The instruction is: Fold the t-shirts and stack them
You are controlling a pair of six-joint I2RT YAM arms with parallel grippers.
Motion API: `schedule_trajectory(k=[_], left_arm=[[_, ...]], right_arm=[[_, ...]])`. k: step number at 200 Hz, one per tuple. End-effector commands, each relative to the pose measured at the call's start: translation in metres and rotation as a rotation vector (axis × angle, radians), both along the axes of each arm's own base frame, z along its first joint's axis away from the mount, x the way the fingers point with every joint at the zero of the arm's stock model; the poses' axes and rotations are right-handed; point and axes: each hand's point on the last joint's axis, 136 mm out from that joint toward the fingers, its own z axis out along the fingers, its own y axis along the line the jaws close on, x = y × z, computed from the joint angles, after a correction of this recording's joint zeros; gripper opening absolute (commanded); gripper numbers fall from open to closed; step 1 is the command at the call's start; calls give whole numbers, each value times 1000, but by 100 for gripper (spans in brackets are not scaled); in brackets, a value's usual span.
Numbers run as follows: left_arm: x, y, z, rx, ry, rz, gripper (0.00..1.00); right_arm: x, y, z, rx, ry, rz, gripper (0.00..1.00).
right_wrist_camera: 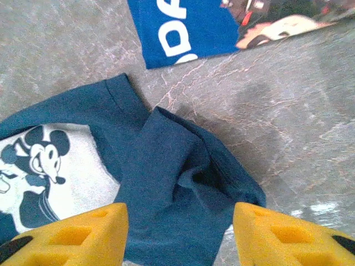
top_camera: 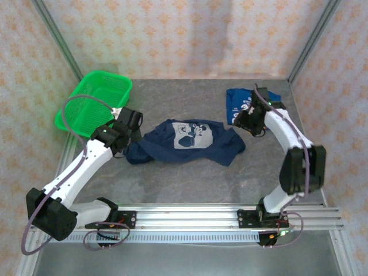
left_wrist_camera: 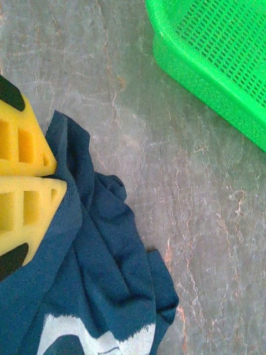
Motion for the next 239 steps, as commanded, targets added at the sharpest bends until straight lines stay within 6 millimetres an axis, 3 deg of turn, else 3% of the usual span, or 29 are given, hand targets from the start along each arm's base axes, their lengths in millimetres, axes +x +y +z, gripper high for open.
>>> schedule_trajectory(k=[1, 29, 61, 99, 149, 184, 215, 227, 239], left_arm=[[0, -3, 4, -31, -36, -16, 0], [-5, -4, 0, -41, -23, -27, 0], [-13, 0, -1, -43, -21, -22, 0], [-20, 4, -1, -36, -24, -16, 0], [-25, 9, -3, -44, -26, 16, 0], [-26, 10, -4, -41, -26, 18, 0], [-27, 11, -3, -36, -26, 20, 0], [-27, 14, 4, -33, -35, 27, 0], [-25, 18, 17, -42, -62, 34, 0]], right_arm=[[-18, -13, -42, -29, 76, -18, 52], [1, -12, -61, -5, 51, -12, 43], [21, -6, -65, 8, 17, 38, 37], [21, 2, -73, 42, 37, 87, 32], [7, 5, -82, 52, 68, 111, 24], [3, 1, -75, 26, 60, 123, 19], [-1, -1, -74, 14, 78, 115, 2], [4, -4, -56, 3, 40, 91, 0], [10, -5, -24, 10, -21, 70, 0]])
